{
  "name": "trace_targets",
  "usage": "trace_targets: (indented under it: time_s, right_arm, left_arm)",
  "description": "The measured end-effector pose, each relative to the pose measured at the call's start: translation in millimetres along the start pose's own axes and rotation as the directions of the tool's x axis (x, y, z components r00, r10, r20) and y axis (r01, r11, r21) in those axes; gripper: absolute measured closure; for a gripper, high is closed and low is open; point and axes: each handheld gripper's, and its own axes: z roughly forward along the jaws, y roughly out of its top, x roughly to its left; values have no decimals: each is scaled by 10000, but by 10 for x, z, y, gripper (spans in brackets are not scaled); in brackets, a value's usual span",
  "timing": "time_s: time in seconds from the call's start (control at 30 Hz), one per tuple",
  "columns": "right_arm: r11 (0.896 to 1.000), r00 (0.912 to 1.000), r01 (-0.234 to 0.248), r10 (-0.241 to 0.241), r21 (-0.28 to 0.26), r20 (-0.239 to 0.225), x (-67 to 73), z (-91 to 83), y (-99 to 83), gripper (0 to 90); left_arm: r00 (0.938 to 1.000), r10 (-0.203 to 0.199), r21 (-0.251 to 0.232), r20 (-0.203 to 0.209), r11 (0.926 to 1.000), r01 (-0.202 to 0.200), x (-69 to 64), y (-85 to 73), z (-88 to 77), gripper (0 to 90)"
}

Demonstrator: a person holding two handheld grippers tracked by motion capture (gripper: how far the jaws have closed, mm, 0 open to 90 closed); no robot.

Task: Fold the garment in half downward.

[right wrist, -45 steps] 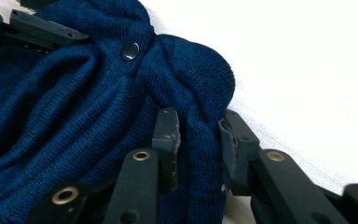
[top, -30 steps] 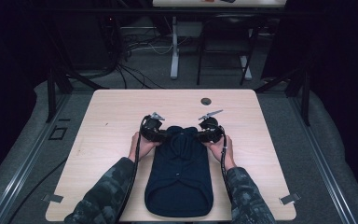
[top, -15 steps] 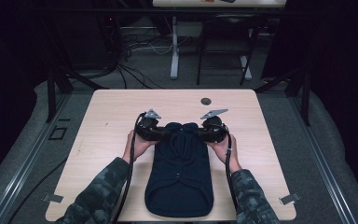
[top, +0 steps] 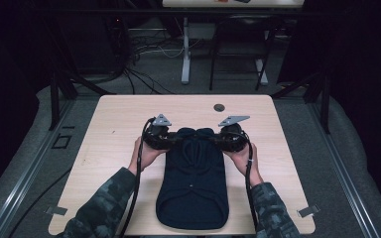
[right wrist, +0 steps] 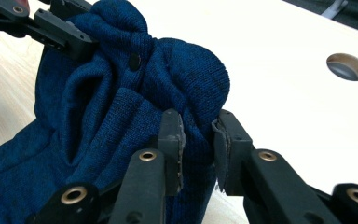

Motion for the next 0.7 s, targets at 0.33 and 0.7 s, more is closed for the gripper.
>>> trace_targets:
  time_s: [0.33,0.7]
  right_arm:
    - [9993,9989,350,-345,-146,318,52,-127,43,743]
    - [9967,9960,682,-655,-446,601,126,-216,78,746]
  left_arm:
    - [9996,279,-202,-47,9994,-280,-53,73,-88,677]
    - [9987,506,18,36,9987,-506,-95,138,-163,677]
